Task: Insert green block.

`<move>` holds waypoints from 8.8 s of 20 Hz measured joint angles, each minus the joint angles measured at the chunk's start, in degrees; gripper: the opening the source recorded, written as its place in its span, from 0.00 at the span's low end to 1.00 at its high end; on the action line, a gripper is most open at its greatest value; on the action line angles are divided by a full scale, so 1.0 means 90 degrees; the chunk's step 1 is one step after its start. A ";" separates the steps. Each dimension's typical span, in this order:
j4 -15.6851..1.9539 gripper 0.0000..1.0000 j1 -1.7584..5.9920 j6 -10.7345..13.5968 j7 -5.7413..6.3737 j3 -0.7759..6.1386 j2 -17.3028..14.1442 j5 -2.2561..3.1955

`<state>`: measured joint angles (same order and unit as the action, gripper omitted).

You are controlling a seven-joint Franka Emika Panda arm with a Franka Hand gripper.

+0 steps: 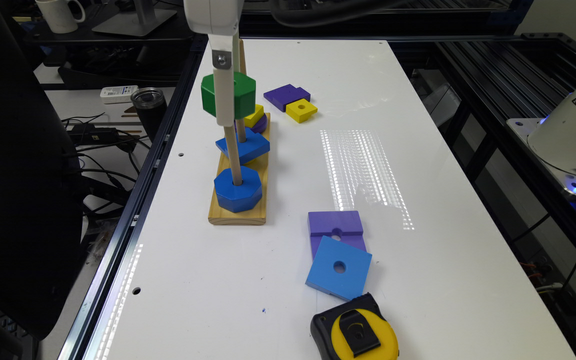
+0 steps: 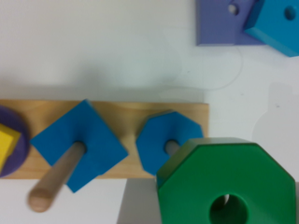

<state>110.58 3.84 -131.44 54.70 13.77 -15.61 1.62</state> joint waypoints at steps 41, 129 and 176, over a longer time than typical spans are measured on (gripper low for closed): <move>-0.0480 0.00 -0.0175 -0.0308 0.0420 0.0314 -0.0628 0.0171; -0.0398 0.00 0.0192 -0.0037 0.0162 0.0343 -0.0373 0.0188; -0.0120 0.00 0.0193 -0.0247 0.0165 0.0345 -0.0504 0.0226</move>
<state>109.51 5.57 -133.66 56.19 16.87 -20.15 3.65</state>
